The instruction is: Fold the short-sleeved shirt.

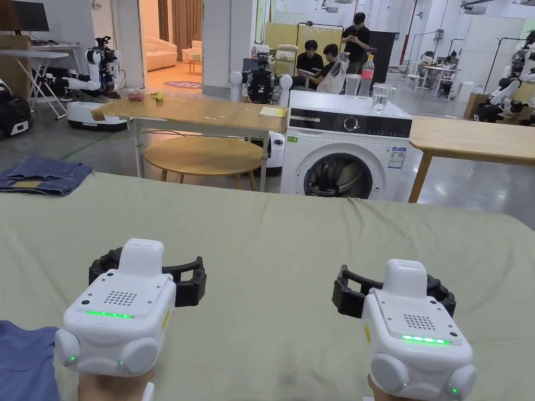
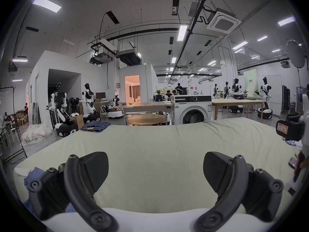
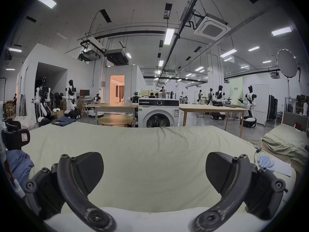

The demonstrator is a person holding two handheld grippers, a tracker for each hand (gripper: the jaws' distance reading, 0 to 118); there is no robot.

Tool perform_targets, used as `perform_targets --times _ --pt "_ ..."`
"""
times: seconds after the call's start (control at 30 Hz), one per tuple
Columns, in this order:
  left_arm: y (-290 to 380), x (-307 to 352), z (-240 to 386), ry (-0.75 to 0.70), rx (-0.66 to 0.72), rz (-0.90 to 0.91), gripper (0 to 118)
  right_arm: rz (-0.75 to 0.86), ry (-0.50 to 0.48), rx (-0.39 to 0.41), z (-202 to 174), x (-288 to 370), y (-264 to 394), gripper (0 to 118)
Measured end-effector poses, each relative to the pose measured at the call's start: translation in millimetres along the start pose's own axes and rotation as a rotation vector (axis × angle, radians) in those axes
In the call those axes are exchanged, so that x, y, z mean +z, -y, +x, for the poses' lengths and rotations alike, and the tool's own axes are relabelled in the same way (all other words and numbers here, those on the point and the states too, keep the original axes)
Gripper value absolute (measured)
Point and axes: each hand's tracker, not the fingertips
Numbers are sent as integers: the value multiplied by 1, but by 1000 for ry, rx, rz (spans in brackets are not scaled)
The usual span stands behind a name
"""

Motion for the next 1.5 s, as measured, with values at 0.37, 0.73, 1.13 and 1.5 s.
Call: perform_targets --times 0.37,0.73,1.13,1.5 --pt "-2 0 2 8 5 3 113 1 14 2 1 0 0 118" --pt "1 5 2 -1 14 15 113 -3 11 -13 0 3 5 118" --pt "1 10 -2 2 27 48 0 53 42 -5 -3 10 0 0" --pt "-7 17 -22 -46 63 -7 0 31 -2 -11 -10 12 -7 0"
